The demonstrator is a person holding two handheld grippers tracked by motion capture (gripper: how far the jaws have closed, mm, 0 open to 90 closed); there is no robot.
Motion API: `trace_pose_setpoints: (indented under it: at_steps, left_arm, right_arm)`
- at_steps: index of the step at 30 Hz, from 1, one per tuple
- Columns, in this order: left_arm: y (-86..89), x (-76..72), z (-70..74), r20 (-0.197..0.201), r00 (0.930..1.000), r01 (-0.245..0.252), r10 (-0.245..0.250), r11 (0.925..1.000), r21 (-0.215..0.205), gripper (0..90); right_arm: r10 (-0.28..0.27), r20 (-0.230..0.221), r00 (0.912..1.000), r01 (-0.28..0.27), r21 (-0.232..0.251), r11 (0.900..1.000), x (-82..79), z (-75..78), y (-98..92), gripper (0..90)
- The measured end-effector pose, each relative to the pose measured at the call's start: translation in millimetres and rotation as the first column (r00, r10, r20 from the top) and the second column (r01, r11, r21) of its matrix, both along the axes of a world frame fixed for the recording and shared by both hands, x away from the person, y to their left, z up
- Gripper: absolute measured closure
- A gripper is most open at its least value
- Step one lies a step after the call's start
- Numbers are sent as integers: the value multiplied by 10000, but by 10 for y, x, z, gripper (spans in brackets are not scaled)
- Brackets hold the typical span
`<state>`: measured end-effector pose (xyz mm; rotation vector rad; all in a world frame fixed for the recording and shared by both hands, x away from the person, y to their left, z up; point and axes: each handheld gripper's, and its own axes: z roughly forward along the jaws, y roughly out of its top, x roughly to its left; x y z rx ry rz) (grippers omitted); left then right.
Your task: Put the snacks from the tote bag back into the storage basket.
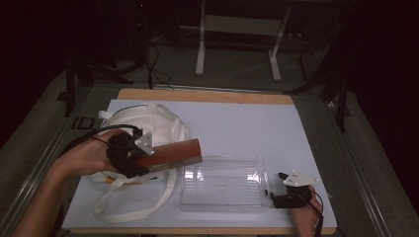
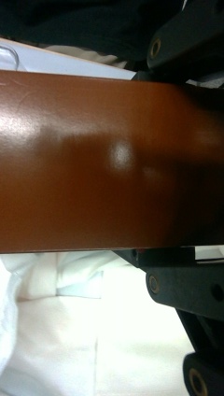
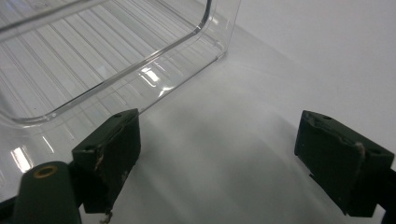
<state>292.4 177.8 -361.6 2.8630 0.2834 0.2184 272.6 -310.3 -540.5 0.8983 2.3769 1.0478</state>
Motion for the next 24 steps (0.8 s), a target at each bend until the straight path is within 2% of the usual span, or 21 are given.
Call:
trace_pose_setpoints:
  at_steps: [5,10,19,24]
  left_arm:
    - [-127,-16,11,-140,9995,291,-289,9994,174,443]
    - [-251,-17,22,-288,9979,582,-582,9983,-5,443]
    - [-455,-34,-97,-640,9927,1033,-1024,9946,97,443]
    - [-532,-64,-113,-685,9890,1317,-1309,9913,71,443]
  right_arm:
    - [3,-18,10000,-3,9,10000,0,0,0,144]
    - [21,19,10000,-21,8,10000,2,0,-3,144]
    - [4,-16,10000,-4,33,10000,-1,0,-1,144]
    - [5,-15,10000,-5,32,10000,-1,0,-1,144]
